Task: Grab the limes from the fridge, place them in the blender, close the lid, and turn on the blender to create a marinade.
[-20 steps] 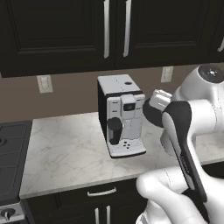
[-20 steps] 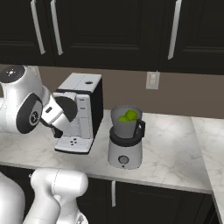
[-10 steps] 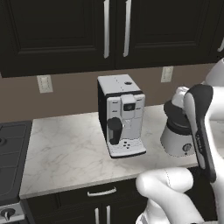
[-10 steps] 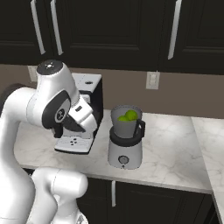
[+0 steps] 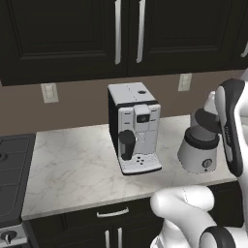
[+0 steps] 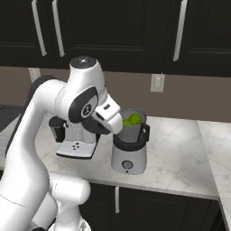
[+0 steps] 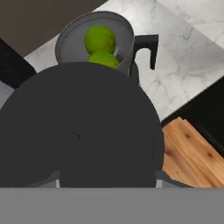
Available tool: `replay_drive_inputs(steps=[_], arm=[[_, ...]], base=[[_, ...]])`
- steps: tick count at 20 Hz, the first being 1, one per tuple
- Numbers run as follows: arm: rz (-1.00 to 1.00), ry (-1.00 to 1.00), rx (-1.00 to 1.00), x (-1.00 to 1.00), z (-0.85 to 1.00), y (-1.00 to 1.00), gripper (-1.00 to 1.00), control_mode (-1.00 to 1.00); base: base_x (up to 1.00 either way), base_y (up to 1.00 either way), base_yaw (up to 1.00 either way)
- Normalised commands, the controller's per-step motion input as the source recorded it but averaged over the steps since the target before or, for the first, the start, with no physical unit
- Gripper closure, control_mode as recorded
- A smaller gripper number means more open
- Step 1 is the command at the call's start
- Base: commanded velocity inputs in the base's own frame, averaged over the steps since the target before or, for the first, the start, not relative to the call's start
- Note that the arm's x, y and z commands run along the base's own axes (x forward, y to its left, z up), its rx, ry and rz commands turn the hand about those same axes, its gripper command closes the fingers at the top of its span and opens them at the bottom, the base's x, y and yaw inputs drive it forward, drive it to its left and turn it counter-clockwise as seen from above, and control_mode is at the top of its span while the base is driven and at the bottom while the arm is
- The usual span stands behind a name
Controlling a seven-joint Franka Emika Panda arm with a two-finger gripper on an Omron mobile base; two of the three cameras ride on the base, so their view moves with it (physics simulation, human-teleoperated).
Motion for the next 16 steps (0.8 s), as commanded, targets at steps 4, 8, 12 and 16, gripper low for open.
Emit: replay_drive_inputs(steps=[4, 8, 12, 16], arm=[[0.02, 0.00, 0.00, 0.34, -0.02, -0.44, 1.00, -1.00], [0.00, 0.00, 0.00, 0.38, -0.22, -0.36, 1.00, -1.00], [0.00, -0.05, 0.00, 0.23, -0.24, -0.32, 1.00, -1.00], [0.00, -0.05, 0.00, 0.24, -0.14, -0.34, 1.00, -1.00]], base=[[0.00, 0.00, 0.00], [0.00, 0.00, 0.00], [0.00, 0.00, 0.00], [0.00, 0.00, 0.00]])
